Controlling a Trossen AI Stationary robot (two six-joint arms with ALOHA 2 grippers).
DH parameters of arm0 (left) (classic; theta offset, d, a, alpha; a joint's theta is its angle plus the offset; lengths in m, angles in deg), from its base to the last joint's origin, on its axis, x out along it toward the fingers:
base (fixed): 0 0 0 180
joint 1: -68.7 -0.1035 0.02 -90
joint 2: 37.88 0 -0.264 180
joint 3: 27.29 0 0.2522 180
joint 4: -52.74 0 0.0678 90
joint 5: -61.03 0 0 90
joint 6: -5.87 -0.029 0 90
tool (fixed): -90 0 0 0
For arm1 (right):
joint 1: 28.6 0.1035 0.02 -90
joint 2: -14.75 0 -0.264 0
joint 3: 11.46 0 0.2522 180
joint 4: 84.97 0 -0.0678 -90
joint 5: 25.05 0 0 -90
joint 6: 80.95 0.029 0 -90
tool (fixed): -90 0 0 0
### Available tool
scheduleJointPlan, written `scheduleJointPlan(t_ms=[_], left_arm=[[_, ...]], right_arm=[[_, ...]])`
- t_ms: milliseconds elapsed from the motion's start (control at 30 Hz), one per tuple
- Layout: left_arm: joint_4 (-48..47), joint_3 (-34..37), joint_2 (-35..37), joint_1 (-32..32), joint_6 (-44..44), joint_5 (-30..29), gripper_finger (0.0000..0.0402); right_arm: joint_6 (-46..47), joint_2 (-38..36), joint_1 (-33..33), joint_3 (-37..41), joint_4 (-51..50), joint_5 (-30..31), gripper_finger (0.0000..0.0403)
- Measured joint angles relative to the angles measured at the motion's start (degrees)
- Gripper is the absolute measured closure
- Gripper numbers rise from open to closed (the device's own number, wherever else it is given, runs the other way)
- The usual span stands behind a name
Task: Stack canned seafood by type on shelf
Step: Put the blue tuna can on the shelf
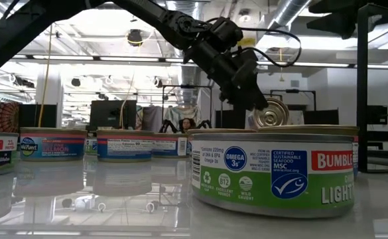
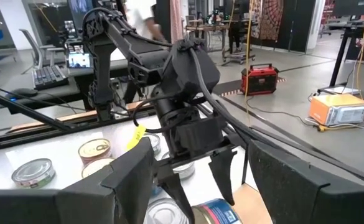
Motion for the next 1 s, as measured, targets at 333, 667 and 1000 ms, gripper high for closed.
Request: scheduleJointPlan(t_ms=[333,667,1000], left_arm=[[0.1,0.0,0.0,-2.2,10.4,9.2,0.0205],[0.1,0.0,-0.1,-7.5,23.7,17.5,0.0205],[0.8,0.0,-0.1,-6.8,27.9,13.1,0.0162]], right_arm=[[0.0,-0.4,0.0,0.0,-1.0,0.0,0.012],[0.0,-3.6,0.0,0.0,-1.6,-0.9,0.012],[0.0,-3.6,0.0,0.0,-1.4,-1.6,0.012]])
